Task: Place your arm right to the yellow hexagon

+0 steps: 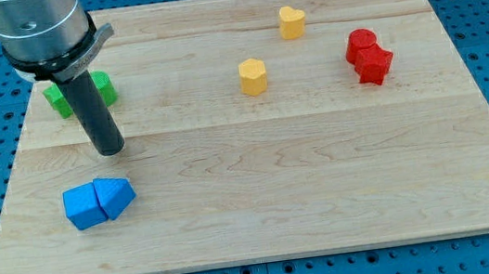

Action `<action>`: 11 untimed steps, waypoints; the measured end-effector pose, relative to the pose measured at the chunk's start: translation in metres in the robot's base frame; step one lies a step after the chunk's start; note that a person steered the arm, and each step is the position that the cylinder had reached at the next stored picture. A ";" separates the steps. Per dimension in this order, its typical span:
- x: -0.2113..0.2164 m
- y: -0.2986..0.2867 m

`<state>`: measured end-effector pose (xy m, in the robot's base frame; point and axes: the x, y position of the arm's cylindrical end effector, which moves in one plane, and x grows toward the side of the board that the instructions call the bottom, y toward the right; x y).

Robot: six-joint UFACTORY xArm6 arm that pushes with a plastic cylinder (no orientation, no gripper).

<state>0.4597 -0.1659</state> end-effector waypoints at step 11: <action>-0.164 0.048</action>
